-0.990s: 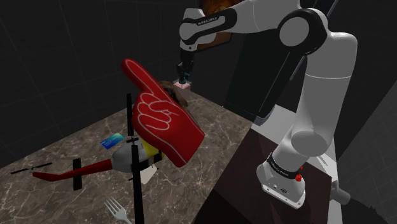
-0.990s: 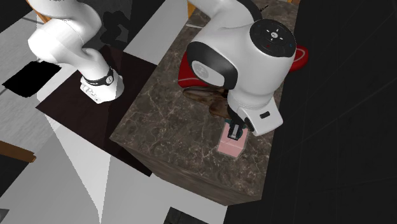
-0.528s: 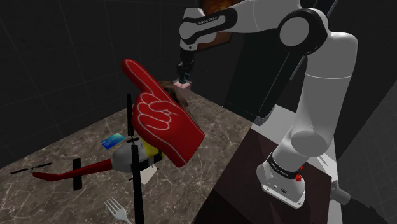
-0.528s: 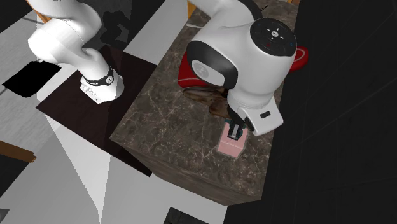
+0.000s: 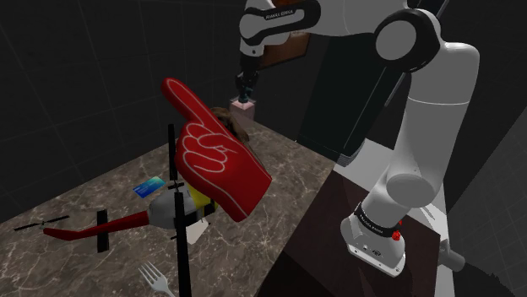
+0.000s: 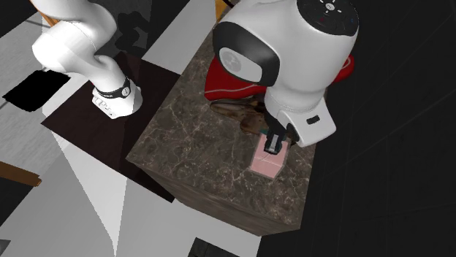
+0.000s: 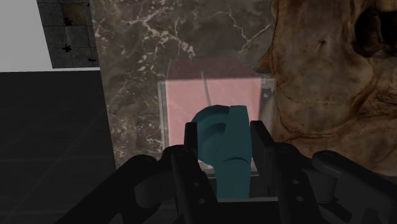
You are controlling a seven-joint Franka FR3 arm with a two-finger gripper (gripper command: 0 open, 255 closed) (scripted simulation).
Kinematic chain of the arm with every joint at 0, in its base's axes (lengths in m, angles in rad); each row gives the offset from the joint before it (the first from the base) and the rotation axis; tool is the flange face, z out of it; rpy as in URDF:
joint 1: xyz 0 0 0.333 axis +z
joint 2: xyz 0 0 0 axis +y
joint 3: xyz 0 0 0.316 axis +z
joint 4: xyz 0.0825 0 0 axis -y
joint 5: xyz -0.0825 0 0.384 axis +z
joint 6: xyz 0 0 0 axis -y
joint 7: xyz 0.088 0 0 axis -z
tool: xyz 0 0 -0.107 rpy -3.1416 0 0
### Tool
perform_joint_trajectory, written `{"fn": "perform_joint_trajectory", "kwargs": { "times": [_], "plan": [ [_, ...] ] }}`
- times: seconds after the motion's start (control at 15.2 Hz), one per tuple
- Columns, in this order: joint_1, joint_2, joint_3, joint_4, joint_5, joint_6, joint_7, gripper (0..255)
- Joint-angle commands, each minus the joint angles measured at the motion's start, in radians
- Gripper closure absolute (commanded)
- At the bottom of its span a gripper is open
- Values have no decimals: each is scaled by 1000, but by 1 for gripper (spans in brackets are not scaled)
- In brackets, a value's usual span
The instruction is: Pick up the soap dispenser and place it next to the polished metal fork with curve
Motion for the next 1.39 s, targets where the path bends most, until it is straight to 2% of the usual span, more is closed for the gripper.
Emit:
{"fn": "perform_joint_trajectory", "kwargs": {
  "times": [0.0, 1.32],
  "plan": [
    [1, -7, 0, 18, -1, -25, 2, 255],
    [-3, -12, -2, 282, -4, -293, 13, 255]
  ]
}}
